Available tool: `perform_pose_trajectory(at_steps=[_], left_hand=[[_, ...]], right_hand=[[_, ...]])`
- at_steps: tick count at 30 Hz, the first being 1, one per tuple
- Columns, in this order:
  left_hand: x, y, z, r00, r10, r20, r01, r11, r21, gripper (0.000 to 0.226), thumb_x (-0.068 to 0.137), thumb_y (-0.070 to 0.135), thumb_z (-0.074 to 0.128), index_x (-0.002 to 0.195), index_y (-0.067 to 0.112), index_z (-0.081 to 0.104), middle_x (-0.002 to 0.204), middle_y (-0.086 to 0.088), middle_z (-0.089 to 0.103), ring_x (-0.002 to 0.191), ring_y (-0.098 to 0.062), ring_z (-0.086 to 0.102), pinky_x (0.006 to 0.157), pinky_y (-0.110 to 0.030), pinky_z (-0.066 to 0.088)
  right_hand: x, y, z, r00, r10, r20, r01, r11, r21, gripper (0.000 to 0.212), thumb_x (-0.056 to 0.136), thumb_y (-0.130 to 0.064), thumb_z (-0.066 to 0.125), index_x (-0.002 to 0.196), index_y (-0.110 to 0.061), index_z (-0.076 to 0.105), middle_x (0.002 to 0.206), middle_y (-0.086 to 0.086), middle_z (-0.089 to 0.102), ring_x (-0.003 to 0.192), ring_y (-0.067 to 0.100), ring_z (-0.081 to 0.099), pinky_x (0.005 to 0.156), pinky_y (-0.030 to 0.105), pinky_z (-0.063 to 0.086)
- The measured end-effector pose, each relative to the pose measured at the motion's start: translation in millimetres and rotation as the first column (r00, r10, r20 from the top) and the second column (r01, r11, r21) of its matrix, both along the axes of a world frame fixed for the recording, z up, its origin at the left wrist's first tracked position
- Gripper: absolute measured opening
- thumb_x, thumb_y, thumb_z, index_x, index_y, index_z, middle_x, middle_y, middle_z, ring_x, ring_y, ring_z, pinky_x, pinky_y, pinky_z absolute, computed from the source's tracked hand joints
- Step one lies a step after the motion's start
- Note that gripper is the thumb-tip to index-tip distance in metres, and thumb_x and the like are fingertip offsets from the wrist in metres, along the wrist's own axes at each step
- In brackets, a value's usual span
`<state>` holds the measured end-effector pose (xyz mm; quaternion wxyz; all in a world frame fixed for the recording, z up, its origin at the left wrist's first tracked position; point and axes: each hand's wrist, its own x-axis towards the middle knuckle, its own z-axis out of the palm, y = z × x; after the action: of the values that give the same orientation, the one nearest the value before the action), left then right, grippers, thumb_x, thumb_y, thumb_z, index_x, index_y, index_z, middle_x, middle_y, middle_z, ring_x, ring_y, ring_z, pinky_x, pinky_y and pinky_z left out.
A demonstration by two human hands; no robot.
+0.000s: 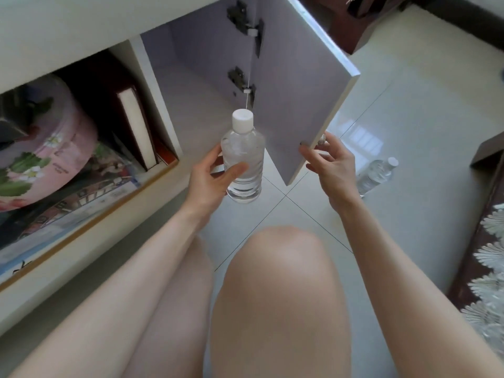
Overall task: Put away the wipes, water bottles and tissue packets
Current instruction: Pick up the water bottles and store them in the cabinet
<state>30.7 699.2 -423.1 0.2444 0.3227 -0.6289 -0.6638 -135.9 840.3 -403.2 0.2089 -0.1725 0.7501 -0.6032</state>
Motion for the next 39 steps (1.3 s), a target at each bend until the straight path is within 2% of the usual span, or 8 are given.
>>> perform_pose_trajectory(at_steps=[3, 8, 14, 24, 29, 32, 36, 39], left_hand=[[-21, 5, 0, 1.000, -0.031, -0.004, 0.031, 0.999, 0.021, 0.036, 0.085, 0.016, 0.072, 0.111, 0.038, 0.061, 0.096, 0.019, 0.069, 0.088, 0.002, 0.065, 0.088, -0.045, 0.056], [-52, 9, 3, 0.997, -0.079, -0.002, 0.079, 0.997, 0.017, 0.036, 0.084, 0.017, 0.073, 0.107, 0.043, 0.060, 0.088, 0.027, 0.069, 0.088, 0.001, 0.063, 0.087, -0.040, 0.056], [-72, 6, 4, 0.996, -0.094, 0.000, 0.094, 0.995, 0.031, 0.038, 0.083, 0.021, 0.074, 0.110, 0.044, 0.059, 0.091, 0.025, 0.069, 0.094, -0.007, 0.064, 0.091, -0.044, 0.055], [-72, -1, 1, 0.997, -0.080, 0.022, 0.079, 0.995, 0.055, 0.038, 0.083, 0.023, 0.074, 0.112, 0.043, 0.059, 0.096, 0.023, 0.068, 0.099, -0.012, 0.064, 0.092, -0.045, 0.054], [-65, -2, -2, 0.998, -0.059, 0.037, 0.056, 0.996, 0.065, 0.040, 0.083, 0.023, 0.074, 0.119, 0.036, 0.060, 0.098, 0.020, 0.068, 0.096, -0.007, 0.063, 0.093, -0.047, 0.054], [-61, -5, -3, 0.998, -0.045, 0.043, 0.043, 0.997, 0.060, 0.041, 0.084, 0.024, 0.074, 0.120, 0.035, 0.059, 0.098, 0.020, 0.068, 0.097, -0.005, 0.063, 0.093, -0.045, 0.054], [-56, -11, -4, 0.999, -0.023, 0.040, 0.022, 0.999, 0.036, 0.038, 0.085, 0.023, 0.073, 0.117, 0.037, 0.059, 0.100, 0.022, 0.067, 0.098, -0.004, 0.063, 0.092, -0.044, 0.054], [-54, -20, -5, 0.999, 0.008, 0.046, -0.008, 1.000, 0.008, 0.039, 0.085, 0.025, 0.072, 0.118, 0.038, 0.057, 0.104, 0.023, 0.066, 0.098, 0.006, 0.061, 0.094, -0.045, 0.053]], right_hand=[[-10, 3, -2, 0.990, -0.138, 0.018, 0.138, 0.990, -0.017, 0.047, 0.078, -0.023, 0.080, 0.121, -0.018, 0.062, 0.101, 0.002, 0.070, 0.085, 0.011, 0.068, 0.085, 0.033, 0.054], [-30, 7, -3, 0.963, -0.268, 0.009, 0.268, 0.963, -0.035, 0.049, 0.076, -0.027, 0.081, 0.118, -0.017, 0.057, 0.086, -0.006, 0.067, 0.078, 0.012, 0.066, 0.086, 0.045, 0.056], [-50, 5, -8, 0.947, -0.321, -0.028, 0.321, 0.947, -0.027, 0.041, 0.077, -0.031, 0.079, 0.109, -0.020, 0.055, 0.081, -0.006, 0.064, 0.070, 0.010, 0.064, 0.080, 0.044, 0.058], [-54, 4, -12, 0.933, -0.360, -0.024, 0.358, 0.932, -0.048, 0.034, 0.075, -0.028, 0.081, 0.083, -0.023, 0.048, 0.077, -0.001, 0.055, 0.080, 0.025, 0.062, 0.068, 0.035, 0.058], [-39, 4, -13, 0.950, -0.311, -0.022, 0.309, 0.949, -0.058, 0.029, 0.077, -0.021, 0.079, 0.070, -0.018, 0.051, 0.065, -0.005, 0.056, 0.059, 0.016, 0.060, 0.067, 0.038, 0.055], [-22, -1, -17, 0.972, -0.233, 0.027, 0.234, 0.969, -0.083, 0.023, 0.080, -0.016, 0.077, 0.069, -0.016, 0.056, 0.067, 0.005, 0.061, 0.054, 0.012, 0.063, 0.062, 0.033, 0.054], [-5, -17, -26, 0.995, -0.060, 0.085, 0.066, 0.996, -0.061, 0.007, 0.083, -0.021, 0.073, 0.081, -0.018, 0.067, 0.082, 0.004, 0.070, 0.074, 0.015, 0.069, 0.066, 0.030, 0.056], [-1, -36, -34, 0.988, 0.071, 0.135, -0.069, 0.997, -0.019, 0.017, 0.085, -0.034, 0.071, 0.100, -0.027, 0.068, 0.100, -0.006, 0.071, 0.095, 0.012, 0.068, 0.076, 0.030, 0.058]])
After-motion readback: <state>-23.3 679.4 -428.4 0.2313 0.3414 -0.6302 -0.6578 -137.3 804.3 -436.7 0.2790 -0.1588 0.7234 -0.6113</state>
